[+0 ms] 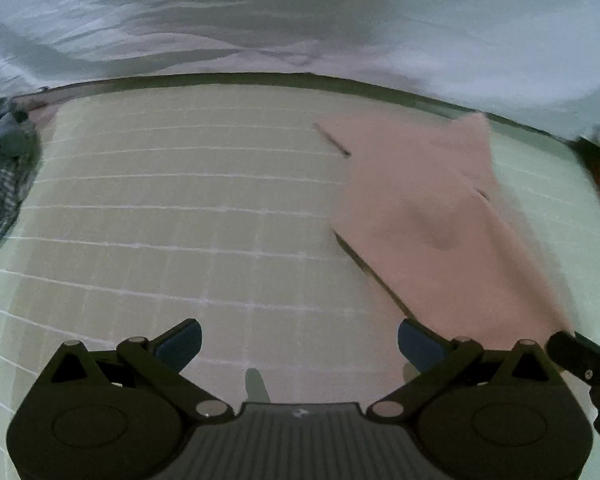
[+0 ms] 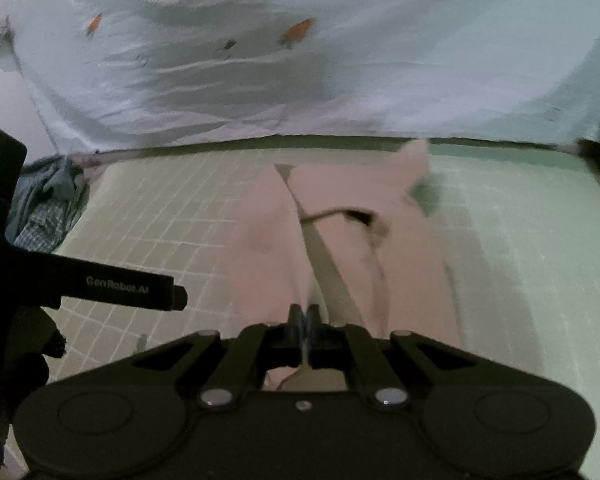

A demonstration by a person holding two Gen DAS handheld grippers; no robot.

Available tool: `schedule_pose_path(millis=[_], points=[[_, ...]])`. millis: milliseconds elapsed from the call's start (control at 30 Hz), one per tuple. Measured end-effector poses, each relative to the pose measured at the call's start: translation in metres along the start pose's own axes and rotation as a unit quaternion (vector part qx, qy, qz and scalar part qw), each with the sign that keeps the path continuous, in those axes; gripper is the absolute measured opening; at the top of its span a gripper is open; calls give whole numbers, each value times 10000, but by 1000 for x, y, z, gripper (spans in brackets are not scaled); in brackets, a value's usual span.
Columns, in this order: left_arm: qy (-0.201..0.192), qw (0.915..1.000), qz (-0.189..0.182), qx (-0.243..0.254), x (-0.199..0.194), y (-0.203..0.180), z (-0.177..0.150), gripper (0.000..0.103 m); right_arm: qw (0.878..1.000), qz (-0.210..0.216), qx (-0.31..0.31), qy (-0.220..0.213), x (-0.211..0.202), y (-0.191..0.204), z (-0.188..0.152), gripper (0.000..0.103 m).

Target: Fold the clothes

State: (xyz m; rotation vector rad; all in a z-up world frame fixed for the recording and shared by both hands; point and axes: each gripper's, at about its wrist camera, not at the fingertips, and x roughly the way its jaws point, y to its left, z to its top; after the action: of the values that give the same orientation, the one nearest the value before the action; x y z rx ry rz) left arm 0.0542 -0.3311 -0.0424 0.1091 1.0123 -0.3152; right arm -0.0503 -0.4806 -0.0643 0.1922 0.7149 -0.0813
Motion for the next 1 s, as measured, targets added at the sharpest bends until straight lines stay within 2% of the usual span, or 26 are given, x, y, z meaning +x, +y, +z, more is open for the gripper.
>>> schedule_pose_path(millis=[233, 400, 600, 767, 900, 1000], points=[[-11, 9989, -256, 390, -21, -42, -26, 103, 9980, -241, 592, 2, -41, -36, -25, 2], [140, 9978, -304, 566, -25, -67, -51, 103, 9950, -271, 906, 317, -53, -59, -46, 2], [419, 9970, -222, 613, -23, -82, -80, 103, 9865, -218, 1362, 883, -49, -88, -74, 2], [603, 9965, -68, 581, -20, -87, -96, 103, 9786, -134, 1681, 1178, -42, -103, -88, 2], [693, 9959, 12, 588, -19, -88, -107, 103, 9776, -114, 1623, 1334, -35, -105, -91, 3], [723, 9958, 2, 557, -18, -88, -111, 103, 9792, -160, 1462, 1395, -31, -100, -89, 11]])
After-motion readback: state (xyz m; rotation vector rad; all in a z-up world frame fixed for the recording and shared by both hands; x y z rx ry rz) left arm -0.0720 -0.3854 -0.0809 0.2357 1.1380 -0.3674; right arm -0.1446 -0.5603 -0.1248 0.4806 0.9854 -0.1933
